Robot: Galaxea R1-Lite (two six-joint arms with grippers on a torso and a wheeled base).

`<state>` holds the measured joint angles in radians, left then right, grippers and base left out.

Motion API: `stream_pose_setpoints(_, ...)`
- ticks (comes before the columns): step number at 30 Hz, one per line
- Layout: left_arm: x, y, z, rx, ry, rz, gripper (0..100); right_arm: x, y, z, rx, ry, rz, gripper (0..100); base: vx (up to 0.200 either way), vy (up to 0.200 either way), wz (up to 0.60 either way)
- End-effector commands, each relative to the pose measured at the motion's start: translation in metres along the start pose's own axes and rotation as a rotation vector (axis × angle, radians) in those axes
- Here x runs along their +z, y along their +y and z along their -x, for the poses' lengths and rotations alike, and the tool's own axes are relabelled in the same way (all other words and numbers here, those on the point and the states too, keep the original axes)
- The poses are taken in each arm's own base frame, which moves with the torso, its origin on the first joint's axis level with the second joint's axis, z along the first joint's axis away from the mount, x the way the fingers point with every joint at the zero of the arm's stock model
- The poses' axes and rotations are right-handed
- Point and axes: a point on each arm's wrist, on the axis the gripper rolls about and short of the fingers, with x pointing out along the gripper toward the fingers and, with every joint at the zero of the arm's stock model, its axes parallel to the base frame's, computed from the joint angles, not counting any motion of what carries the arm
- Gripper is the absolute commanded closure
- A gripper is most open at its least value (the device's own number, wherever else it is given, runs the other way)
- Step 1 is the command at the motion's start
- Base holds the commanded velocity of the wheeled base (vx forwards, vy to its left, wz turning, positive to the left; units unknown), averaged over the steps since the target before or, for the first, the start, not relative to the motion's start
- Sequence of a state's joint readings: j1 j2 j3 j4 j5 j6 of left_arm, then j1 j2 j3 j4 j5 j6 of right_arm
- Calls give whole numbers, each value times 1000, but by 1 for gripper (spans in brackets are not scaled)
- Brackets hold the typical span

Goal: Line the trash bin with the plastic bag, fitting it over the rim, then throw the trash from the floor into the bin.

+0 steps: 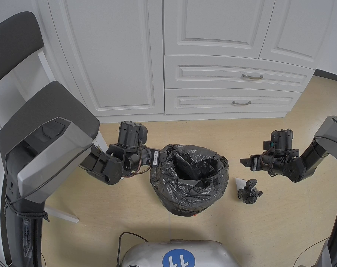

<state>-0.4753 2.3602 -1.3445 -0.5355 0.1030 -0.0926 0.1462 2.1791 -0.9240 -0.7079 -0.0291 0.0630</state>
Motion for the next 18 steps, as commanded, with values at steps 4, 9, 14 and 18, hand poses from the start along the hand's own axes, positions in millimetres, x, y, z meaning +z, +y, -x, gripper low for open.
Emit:
stream_pose_setpoints(4,-8,-29,57,-87,-63,-29,0,-13,43,1,100,19,79,0,0,0,0)
stream_pose_setpoints(9,-22,-32,75,-93,-88,-35,0,-9,99,-8,124,-79,140,0,0,0,0)
stream_pose_setpoints(14,-27,-17,110,-46,-156,-17,0,-5,128,-6,162,-108,269,0,0,0,0)
stream_pose_setpoints(18,-19,2,128,-9,-212,8,0,-11,140,-15,173,-119,346,0,0,0,0)
